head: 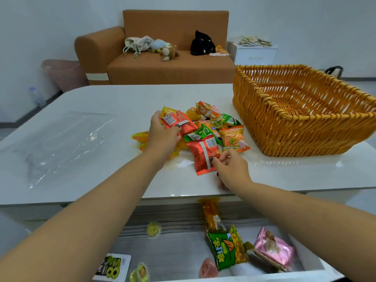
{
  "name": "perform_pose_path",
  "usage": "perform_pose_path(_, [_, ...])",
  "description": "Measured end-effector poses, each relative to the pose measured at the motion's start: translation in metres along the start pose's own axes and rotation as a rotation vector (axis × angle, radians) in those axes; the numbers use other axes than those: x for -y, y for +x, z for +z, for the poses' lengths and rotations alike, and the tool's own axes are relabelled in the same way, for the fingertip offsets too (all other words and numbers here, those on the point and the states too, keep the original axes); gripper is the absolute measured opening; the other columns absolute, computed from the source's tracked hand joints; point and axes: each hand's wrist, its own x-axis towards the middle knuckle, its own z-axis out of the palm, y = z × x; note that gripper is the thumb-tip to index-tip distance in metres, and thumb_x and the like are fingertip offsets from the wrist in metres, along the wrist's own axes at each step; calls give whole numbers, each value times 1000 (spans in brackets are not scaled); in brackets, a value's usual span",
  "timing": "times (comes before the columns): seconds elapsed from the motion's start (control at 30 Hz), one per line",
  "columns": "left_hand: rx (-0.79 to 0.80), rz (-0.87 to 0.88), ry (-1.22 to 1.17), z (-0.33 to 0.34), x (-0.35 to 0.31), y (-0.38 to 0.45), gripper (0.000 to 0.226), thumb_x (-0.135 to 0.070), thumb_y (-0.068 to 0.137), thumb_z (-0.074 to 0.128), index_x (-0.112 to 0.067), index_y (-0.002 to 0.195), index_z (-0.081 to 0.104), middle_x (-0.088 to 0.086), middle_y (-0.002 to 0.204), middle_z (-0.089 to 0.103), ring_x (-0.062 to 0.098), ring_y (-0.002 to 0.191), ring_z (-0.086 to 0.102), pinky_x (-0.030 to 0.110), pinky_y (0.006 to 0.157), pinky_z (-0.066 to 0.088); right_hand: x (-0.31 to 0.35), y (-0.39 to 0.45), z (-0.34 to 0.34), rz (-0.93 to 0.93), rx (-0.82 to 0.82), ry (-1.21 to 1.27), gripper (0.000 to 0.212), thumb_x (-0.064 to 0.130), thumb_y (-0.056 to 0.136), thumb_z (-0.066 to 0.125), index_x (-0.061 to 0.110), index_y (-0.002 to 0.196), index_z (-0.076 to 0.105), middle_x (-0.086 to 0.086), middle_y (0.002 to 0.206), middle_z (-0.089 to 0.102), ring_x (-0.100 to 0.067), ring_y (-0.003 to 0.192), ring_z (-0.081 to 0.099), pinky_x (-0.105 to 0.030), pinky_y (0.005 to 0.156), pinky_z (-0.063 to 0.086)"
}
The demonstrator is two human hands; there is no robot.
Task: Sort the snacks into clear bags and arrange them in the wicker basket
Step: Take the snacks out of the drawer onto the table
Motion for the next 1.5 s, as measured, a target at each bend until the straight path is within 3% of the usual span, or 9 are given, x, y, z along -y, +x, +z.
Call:
perform_pose_path(0.17, [-71,259,537,-47,7,-36,32,-8,90,61,-23,115,47,-6,120,45,14,101,56,18,68,49,-6,-33,-18,-711,440,-502,21,29,90,63,23,82,45,13,65,48,-3,56,42,-19,51,31])
perform_pose_path(0.27, [104,530,768,-80,21,-67,27,-9,85,64,-25,99,47,-5,100,52,15,79,59,30,61,52,-8,-62,-14,-1014,673,-733,16,33,92,54,22,84,46,6,68,56,-10,54,41,-25,50,34])
perform_pose_path(0.5, [215,251,733,-126,64,-102,22,-5,84,58,-27,86,57,2,73,61,6,61,52,25,62,45,-26,-99,28,-494,1177,-1229,32,38,94,52,12,110,59,-10,100,63,-24,84,53,-38,71,47])
perform_pose_path(0.6, [507,101,1247,-150,89,-90,18,-15,85,54,-30,94,53,-11,93,64,7,85,59,30,75,50,-36,-98,34,-476,1173,-1200,40,37,90,60,15,123,52,-9,105,61,-24,88,56,-34,69,48])
perform_pose_path(0.73, [768,-231,1722,-178,123,-81,35,-12,85,57,-19,119,54,3,124,59,20,107,59,29,83,50,-42,-98,43,-528,1138,-1256,52,31,86,68,19,131,46,-9,117,54,-27,96,57,-38,78,54])
perform_pose_path(0.9, [865,-346,1849,-191,148,-83,70,-27,79,78,-13,139,44,7,140,47,23,123,52,28,98,47,-49,-106,53,-629,1201,-1402,55,14,91,59,15,142,39,-19,139,35,-36,106,56,-42,83,50])
perform_pose_path(1.23, [858,-167,1944,-193,158,-92,33,-21,88,66,-12,119,59,8,124,59,26,112,60,32,87,49,-49,-110,55,-717,1348,-1362,61,10,88,64,23,143,40,-13,136,40,-33,105,54,-37,81,49])
perform_pose_path(1.37, [705,44,1668,-172,134,-74,7,-16,89,58,-18,93,54,2,99,60,27,97,59,32,73,45,-60,-113,65,-802,1321,-1320,62,11,91,61,25,145,35,-14,141,34,-32,100,55,-35,76,47])
perform_pose_path(1.5, [926,-253,1217,-152,134,-78,24,-11,86,63,-21,81,41,-3,82,51,22,82,54,34,66,41,-68,-115,69,-787,1243,-1311,69,9,85,68,18,144,34,-15,141,34,-34,105,54,-42,82,54])
